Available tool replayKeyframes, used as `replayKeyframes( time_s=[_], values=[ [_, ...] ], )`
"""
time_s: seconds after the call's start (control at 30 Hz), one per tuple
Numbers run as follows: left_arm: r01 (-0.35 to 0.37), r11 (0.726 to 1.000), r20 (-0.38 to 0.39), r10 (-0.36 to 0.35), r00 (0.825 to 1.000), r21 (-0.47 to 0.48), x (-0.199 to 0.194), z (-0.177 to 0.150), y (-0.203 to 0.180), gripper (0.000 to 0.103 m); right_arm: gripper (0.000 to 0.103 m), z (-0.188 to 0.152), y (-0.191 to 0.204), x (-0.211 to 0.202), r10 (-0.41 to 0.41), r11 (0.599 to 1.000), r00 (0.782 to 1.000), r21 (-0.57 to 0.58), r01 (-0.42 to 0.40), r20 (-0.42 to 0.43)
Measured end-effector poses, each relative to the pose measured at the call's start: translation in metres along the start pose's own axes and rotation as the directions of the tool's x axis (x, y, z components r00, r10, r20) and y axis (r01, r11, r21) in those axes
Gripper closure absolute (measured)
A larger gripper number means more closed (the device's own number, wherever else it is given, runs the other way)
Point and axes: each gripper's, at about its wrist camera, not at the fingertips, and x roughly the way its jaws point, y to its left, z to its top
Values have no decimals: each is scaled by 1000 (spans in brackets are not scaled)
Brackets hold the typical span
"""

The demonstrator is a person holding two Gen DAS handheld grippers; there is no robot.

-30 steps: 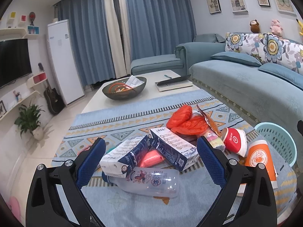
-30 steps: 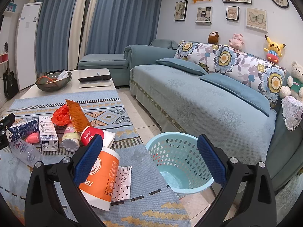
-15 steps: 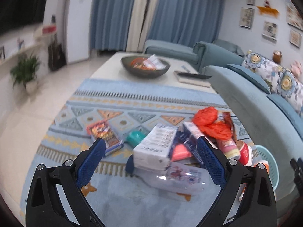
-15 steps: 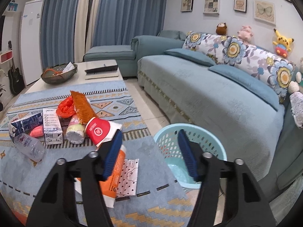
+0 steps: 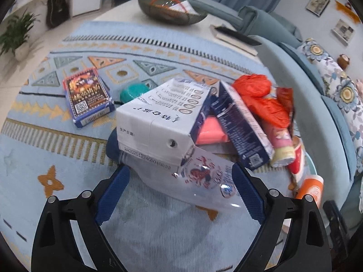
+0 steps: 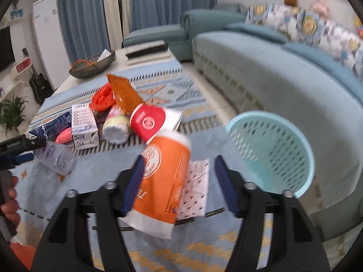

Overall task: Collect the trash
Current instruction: 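Grasp the clear milk bottle with left tool while right tool grasps the orange paper cup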

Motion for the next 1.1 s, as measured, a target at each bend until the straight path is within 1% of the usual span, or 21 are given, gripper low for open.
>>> replayKeyframes(
  time_s=[0.13, 0.23, 0.33, 0.37, 0.43, 0.5, 0.57, 0.63, 0.77, 0.83, 0.9, 0.93, 0.97, 1.03, 1.1],
  values=[
    [-32, 999, -27, 32, 999, -1, 12, 5, -3, 14, 40, -3, -2, 19, 64, 997, 996, 53, -60, -66],
    [-63, 998, -37, 63, 997, 20, 21, 10, -7, 14, 40, -3, 2, 29, 104, 993, 989, 74, -97, -100],
    [-72, 997, -48, 74, 996, 39, 31, 14, -11, 15, 40, -4, 9, 37, 114, 992, 985, 73, -106, -128],
    [-73, 996, -51, 76, 996, 47, 32, 14, -12, 18, 40, -4, 12, 38, 117, 992, 984, 71, -108, -135],
    [-67, 995, -65, 72, 995, 73, 37, 10, -13, 22, 40, -4, 18, 40, 121, 992, 983, 64, -113, -141],
    [-75, 991, -64, 82, 995, 111, 34, 3, -17, 22, 40, -4, 21, 44, 134, 990, 979, 63, -125, -157],
    [-65, 989, -72, 75, 995, 132, 31, -3, -17, 22, 40, -7, 21, 49, 143, 989, 974, 68, -133, -177],
    [-57, 987, -83, 70, 994, 149, 25, -11, -16, 22, 41, -8, 22, 47, 141, 989, 975, 63, -132, -173],
    [-77, 980, -91, 96, 991, 186, 11, -35, -10, 22, 44, -9, 31, 36, 79, 997, 988, -13, -82, -130],
    [-84, 977, -86, 103, 991, 194, 5, -42, -8, 24, 46, -9, 34, 28, 69, 996, 992, -40, -74, -106],
    [-94, 975, -71, 111, 991, 201, -2, -49, -4, 38, 46, -9, 35, 22, 60, 996, 995, -60, -65, -81],
    [-96, 976, -63, 110, 992, 197, -6, -51, -1, 48, 46, -8, 36, 18, 58, 996, 996, -68, -63, -67],
    [-95, 978, -57, 107, 993, 185, -9, -52, 1, 49, 46, -8, 36, 13, 56, 996, 997, -73, -60, -52],
    [-70, 985, -47, 79, 996, 160, -14, -52, 6, 49, 46, -6, 36, 6, 52, 996, 998, -75, -54, -28],
    [-55, 986, -22, 59, 998, 155, -21, -51, 7, 49, 46, -4, 33, -1, 56, 996, 998, -73, -56, -3]
  ],
)
